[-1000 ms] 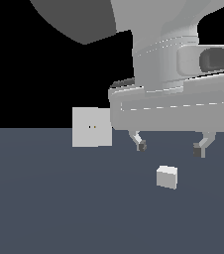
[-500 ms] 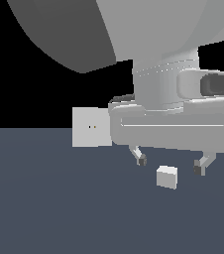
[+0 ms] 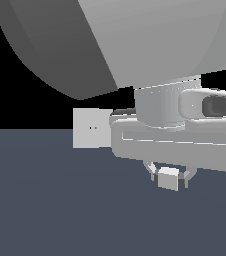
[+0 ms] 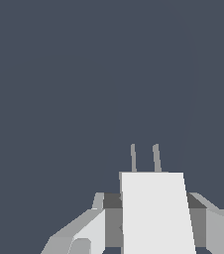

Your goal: Plug the charger into the wall socket.

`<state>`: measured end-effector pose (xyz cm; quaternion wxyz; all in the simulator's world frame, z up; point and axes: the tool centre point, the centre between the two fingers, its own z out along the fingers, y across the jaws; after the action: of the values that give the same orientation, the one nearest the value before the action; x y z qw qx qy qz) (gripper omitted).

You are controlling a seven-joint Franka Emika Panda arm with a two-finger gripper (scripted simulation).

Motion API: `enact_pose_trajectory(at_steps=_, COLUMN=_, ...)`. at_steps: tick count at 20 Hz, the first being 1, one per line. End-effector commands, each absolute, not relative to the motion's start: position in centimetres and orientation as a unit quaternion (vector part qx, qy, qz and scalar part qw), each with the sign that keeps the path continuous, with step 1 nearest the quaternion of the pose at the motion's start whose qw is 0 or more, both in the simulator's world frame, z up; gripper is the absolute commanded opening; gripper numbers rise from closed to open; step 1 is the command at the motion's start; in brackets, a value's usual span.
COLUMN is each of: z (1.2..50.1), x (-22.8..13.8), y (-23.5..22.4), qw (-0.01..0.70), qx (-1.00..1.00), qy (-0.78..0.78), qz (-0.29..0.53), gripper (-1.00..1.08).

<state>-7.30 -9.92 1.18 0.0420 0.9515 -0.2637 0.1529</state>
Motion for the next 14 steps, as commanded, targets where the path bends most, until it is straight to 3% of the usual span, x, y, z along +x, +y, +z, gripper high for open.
enact_pose_trajectory(at_steps=1, z=1.16, x=-7.27, y=-9.92, qw=0.042, qx=0.951, qy=-0.264, qz=0.153, gripper=-1.0)
enact_pose_trajectory(at_steps=14, z=1.56, x=-6.94, y=-9.45, qw=0.04, qx=0.955, qy=-0.249, qz=0.154, gripper=-1.0)
